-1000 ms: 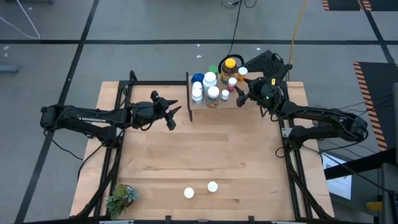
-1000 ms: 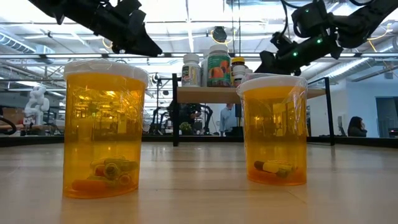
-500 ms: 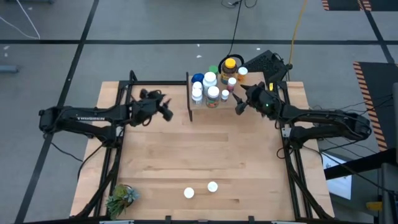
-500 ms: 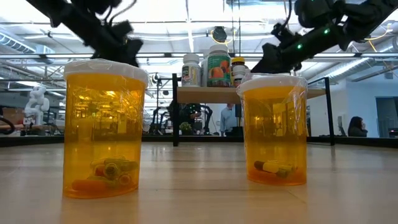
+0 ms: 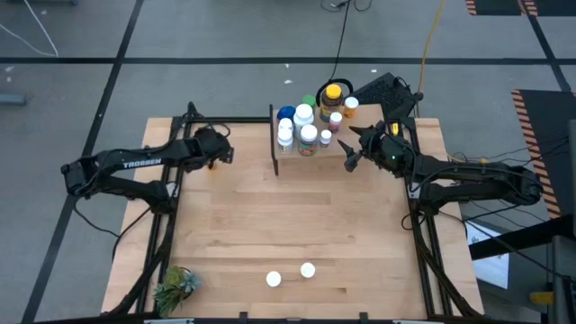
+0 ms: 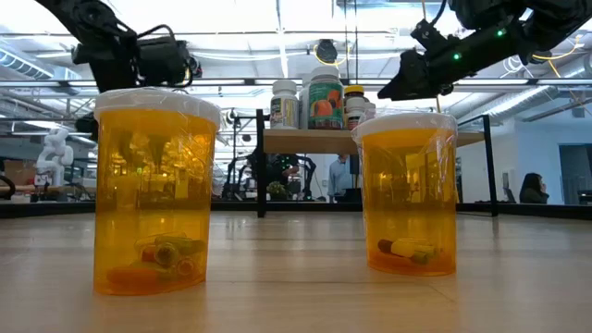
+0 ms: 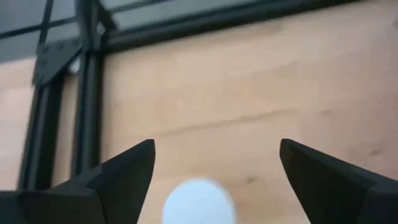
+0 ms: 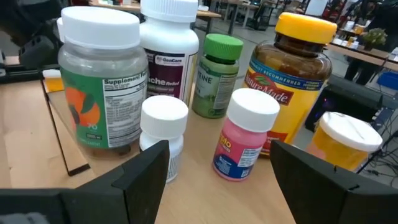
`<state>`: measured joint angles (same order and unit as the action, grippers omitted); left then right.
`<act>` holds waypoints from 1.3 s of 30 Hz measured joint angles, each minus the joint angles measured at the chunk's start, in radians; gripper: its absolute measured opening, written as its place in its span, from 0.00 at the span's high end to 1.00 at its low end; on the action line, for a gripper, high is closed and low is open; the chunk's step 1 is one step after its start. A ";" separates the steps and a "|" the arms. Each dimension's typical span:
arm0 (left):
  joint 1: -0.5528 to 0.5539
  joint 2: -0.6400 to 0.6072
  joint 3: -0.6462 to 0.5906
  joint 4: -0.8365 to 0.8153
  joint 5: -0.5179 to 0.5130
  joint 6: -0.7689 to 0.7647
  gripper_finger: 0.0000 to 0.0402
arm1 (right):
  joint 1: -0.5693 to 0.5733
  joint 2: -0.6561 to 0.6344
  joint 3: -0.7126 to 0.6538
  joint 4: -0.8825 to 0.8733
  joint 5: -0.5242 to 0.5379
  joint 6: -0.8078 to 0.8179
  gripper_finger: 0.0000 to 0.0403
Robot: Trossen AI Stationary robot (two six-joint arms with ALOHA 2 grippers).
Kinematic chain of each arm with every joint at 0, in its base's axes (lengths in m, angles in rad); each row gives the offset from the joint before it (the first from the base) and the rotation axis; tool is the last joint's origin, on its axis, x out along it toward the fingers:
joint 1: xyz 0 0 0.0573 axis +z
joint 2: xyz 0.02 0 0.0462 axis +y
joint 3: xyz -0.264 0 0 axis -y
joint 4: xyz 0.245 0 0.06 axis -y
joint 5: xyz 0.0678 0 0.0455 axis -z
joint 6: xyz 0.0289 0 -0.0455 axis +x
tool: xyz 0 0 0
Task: Pick and place medicine bottles onto shelf by color
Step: Put the orange bottle on the shelf
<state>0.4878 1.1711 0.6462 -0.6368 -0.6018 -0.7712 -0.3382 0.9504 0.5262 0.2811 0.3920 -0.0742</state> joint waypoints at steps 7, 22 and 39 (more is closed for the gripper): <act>-0.028 0.016 -0.062 0.006 0.000 -0.067 0.12 | 0.000 -0.001 0.000 0.005 0.000 -0.002 0.32; -0.019 0.016 -0.169 0.117 0.095 -0.065 0.28 | 0.000 -0.001 0.000 0.005 -0.004 0.010 0.32; -0.147 0.019 -0.169 0.374 0.136 0.338 0.47 | 0.071 -0.016 0.000 0.029 -0.005 -0.018 0.32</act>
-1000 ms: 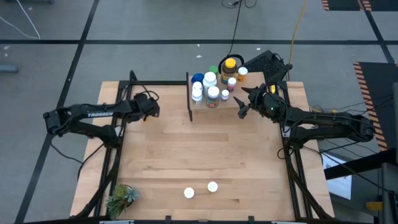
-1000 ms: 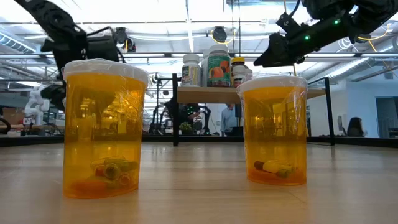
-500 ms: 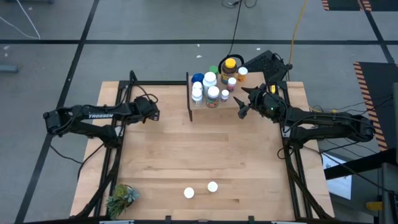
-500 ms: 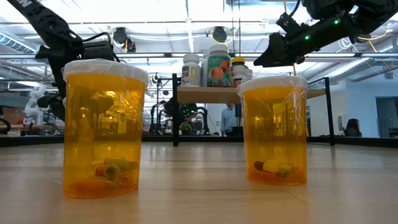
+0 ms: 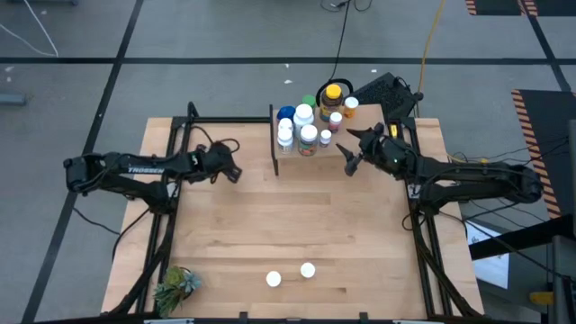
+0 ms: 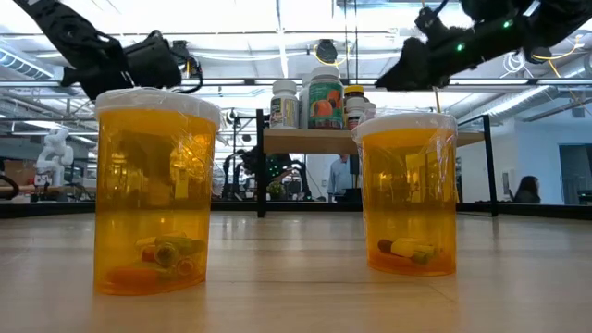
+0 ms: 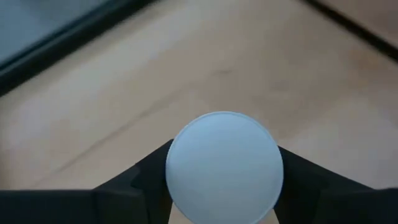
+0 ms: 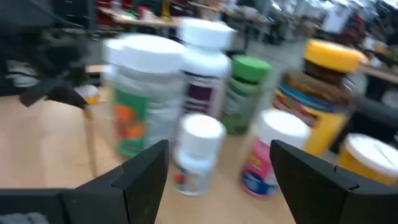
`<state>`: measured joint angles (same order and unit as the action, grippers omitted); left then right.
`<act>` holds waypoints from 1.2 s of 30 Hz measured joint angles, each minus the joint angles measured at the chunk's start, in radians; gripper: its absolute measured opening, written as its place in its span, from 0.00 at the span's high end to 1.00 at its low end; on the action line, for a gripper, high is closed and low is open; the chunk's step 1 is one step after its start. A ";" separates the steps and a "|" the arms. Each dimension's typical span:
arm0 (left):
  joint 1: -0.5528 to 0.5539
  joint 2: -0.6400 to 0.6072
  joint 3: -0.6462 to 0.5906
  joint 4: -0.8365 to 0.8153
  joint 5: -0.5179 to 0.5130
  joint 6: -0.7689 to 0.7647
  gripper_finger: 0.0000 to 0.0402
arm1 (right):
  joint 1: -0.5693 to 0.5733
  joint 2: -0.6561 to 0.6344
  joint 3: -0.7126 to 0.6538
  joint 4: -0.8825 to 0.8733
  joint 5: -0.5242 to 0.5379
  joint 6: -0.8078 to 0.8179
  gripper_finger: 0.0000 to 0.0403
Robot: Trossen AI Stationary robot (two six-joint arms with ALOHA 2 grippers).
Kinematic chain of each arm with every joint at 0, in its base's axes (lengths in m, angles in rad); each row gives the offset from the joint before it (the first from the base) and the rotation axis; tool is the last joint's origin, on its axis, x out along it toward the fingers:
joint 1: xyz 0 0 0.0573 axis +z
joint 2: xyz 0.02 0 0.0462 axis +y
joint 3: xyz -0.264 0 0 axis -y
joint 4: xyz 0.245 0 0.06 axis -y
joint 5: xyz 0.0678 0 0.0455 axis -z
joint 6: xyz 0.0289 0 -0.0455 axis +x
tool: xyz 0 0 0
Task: Pick and place medicine bottles onto shelf by color
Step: Put the orange bottle on the shelf
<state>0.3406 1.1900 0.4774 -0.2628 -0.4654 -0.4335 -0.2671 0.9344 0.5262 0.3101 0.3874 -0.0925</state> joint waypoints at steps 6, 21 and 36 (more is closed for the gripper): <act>-0.139 0.000 0.000 0.080 0.168 0.162 0.47 | 0.142 -0.009 0.000 0.069 -0.040 -0.073 0.32; -0.483 0.236 0.070 0.569 0.187 0.323 0.44 | 0.387 0.236 0.001 0.251 -0.017 0.102 0.33; -0.611 0.671 0.481 0.540 0.159 0.536 0.46 | 0.634 0.604 0.053 0.441 0.163 0.380 0.32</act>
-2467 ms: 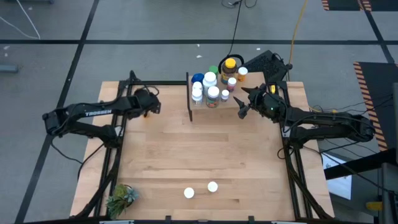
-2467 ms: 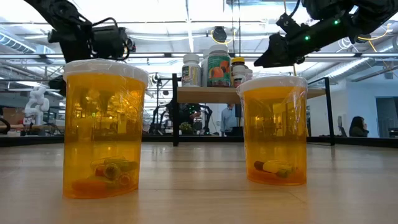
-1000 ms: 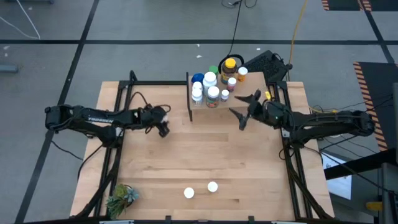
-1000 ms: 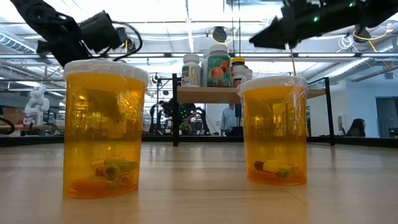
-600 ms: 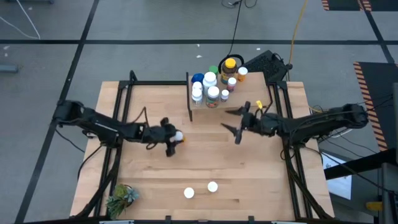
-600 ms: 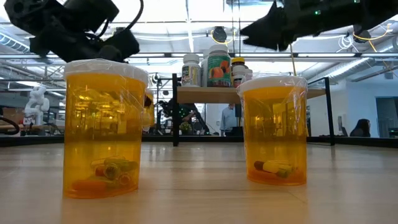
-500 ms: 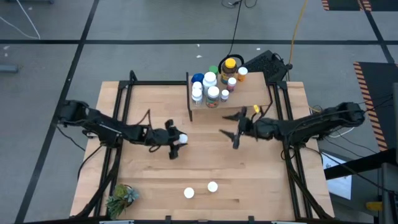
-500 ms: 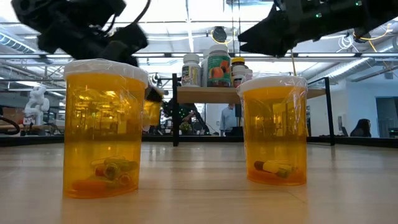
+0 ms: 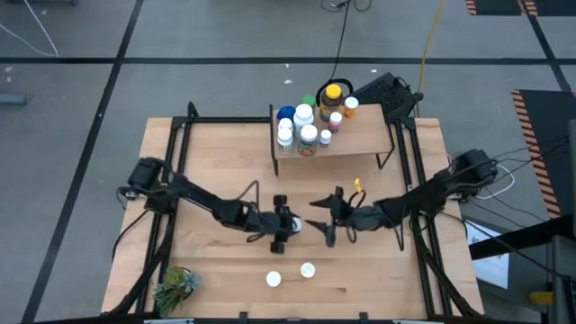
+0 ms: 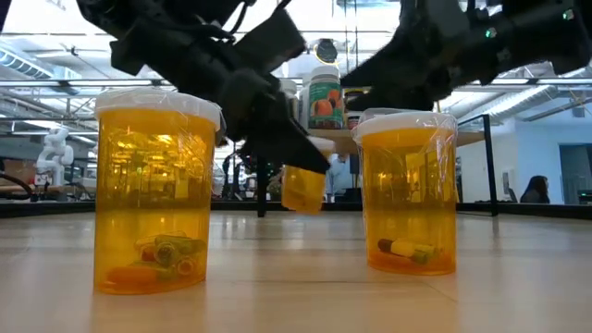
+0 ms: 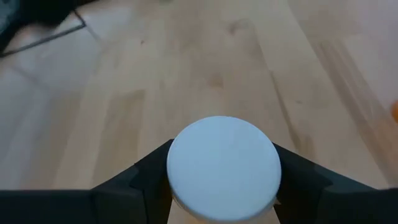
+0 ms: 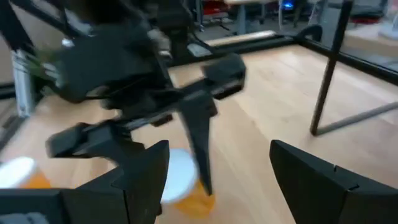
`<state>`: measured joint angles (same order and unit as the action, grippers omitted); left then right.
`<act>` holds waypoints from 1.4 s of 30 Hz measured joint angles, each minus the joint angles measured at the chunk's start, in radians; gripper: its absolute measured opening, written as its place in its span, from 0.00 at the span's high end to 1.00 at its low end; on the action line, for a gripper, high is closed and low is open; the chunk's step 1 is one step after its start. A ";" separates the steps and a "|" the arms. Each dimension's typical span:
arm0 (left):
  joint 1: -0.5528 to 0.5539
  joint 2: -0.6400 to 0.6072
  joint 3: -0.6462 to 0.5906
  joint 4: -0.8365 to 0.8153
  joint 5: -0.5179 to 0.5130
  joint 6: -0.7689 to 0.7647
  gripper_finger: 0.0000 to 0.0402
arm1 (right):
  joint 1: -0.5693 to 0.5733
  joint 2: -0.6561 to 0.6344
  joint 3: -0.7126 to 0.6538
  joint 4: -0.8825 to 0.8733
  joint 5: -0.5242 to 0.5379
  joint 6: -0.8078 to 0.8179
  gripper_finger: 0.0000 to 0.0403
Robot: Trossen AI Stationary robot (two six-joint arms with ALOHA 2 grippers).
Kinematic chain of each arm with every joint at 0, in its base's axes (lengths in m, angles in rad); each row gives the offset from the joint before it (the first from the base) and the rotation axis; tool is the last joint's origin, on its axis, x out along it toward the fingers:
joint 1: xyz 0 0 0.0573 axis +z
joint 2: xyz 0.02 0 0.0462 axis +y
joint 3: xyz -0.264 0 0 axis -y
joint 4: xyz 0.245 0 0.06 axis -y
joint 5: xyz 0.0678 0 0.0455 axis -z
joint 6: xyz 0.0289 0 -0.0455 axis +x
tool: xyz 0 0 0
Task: Pick and place medicine bottles onto shelf by color
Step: Put the orange bottle on the shelf
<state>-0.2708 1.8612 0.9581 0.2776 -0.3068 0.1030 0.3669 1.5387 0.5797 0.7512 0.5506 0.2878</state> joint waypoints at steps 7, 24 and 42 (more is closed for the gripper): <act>-0.025 0.084 0.094 -0.019 0.010 0.080 0.46 | 0.051 0.033 0.056 -0.140 -0.081 -0.151 0.32; 0.020 0.084 0.113 -0.002 0.255 0.067 0.46 | 0.057 0.029 0.369 -0.737 -0.322 -0.827 0.31; 0.023 0.084 0.112 -0.014 0.314 0.059 0.46 | 0.052 0.224 0.367 -0.605 -0.189 -1.187 0.23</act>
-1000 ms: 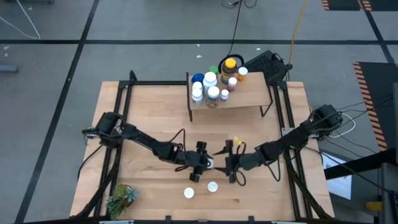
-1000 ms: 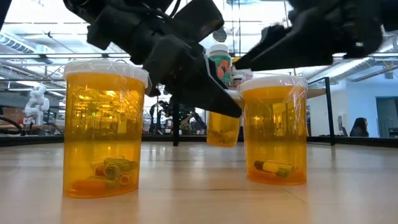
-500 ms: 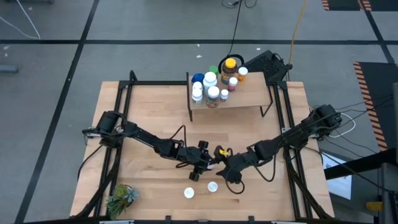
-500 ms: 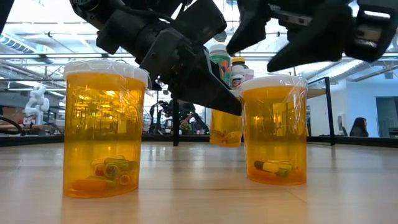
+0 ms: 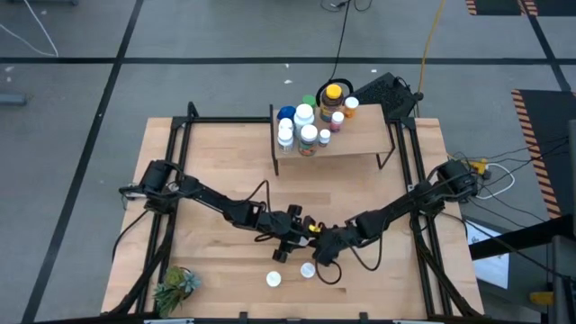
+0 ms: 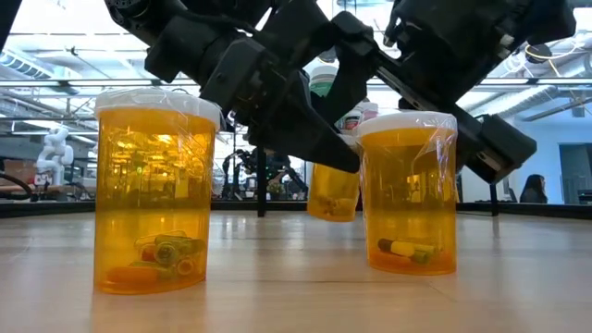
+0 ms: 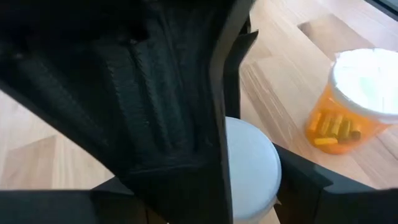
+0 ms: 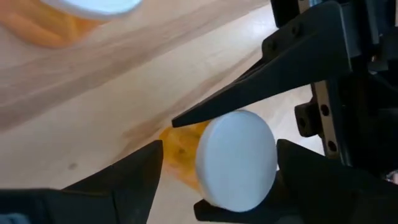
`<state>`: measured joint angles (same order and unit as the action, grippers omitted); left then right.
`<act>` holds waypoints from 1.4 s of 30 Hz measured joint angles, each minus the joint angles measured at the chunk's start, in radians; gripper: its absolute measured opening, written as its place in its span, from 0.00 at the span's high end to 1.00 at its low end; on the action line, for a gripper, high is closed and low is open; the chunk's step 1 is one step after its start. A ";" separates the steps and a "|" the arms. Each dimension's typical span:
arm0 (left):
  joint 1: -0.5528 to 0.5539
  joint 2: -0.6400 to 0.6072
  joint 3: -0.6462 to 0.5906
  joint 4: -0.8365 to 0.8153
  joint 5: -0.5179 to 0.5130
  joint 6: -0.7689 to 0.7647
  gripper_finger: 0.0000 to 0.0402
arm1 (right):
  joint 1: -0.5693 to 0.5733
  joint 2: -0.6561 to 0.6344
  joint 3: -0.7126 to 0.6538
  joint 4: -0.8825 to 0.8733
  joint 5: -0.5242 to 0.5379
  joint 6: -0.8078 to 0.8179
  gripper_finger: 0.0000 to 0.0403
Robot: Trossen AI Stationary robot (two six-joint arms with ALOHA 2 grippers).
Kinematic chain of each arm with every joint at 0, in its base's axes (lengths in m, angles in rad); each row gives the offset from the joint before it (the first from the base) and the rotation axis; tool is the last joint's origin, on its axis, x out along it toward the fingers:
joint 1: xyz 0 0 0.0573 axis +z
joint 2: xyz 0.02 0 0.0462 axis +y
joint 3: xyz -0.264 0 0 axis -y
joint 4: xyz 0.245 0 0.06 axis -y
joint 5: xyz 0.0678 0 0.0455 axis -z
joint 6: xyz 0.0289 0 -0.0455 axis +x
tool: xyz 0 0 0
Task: Pick and place medicine bottles onto shelf by color
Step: Put the orange bottle on the shelf
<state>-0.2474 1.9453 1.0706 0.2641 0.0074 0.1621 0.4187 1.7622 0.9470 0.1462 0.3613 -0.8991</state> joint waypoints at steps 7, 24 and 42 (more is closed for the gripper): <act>0.000 0.000 0.000 -0.007 0.000 -0.005 0.46 | -0.006 -0.009 0.000 -0.025 -0.029 0.071 0.24; 0.016 0.000 -0.002 -0.053 0.004 -0.142 0.44 | -0.054 -0.010 -0.001 -0.087 -0.148 0.100 0.35; 0.011 -0.129 0.002 -0.233 0.014 -0.159 0.12 | -0.094 -0.008 0.001 -0.024 -0.206 0.291 0.36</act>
<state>-0.2361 1.8164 1.0729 0.0315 0.0212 0.0032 0.3242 1.7547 0.9482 0.1219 0.1557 -0.6077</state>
